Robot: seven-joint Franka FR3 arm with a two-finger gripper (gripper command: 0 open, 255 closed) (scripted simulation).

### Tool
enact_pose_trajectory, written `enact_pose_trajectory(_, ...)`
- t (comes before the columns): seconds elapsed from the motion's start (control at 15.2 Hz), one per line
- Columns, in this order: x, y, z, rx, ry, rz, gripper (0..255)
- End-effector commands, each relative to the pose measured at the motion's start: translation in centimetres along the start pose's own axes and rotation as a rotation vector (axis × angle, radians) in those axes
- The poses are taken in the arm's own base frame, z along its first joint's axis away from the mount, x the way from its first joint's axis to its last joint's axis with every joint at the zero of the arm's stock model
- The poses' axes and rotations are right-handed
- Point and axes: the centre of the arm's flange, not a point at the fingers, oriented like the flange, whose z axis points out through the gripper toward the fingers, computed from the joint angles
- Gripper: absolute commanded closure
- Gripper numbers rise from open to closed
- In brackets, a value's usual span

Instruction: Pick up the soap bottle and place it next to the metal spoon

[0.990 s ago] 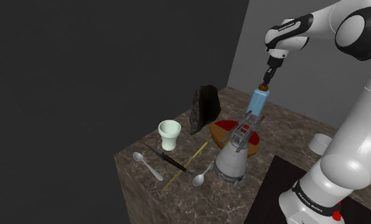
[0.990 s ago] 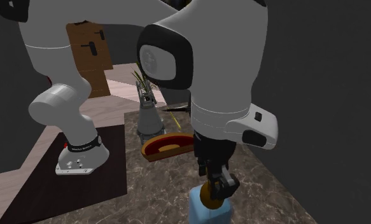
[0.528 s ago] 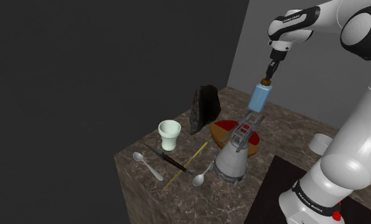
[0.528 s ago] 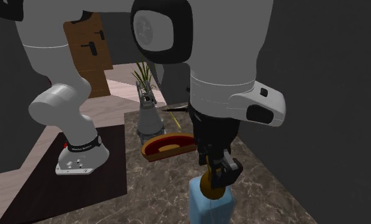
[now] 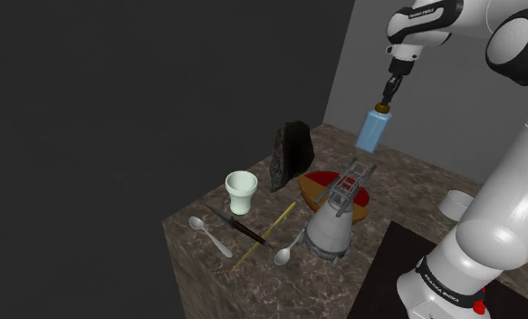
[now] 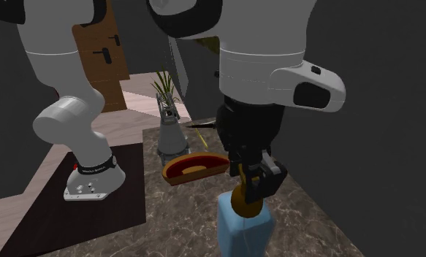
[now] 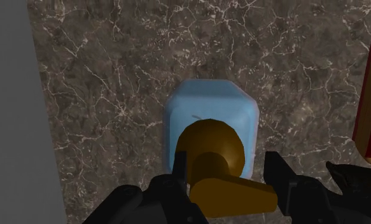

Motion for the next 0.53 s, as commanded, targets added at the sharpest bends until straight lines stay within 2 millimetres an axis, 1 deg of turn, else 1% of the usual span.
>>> enact_pose_trajectory(0.0, 0.0, -0.1, -1.2, 0.000, 0.000, 0.000, 255)
enact_pose_trajectory(0.46, 0.0, 0.0, -4.9, 0.000, 0.000, 0.000, 255)
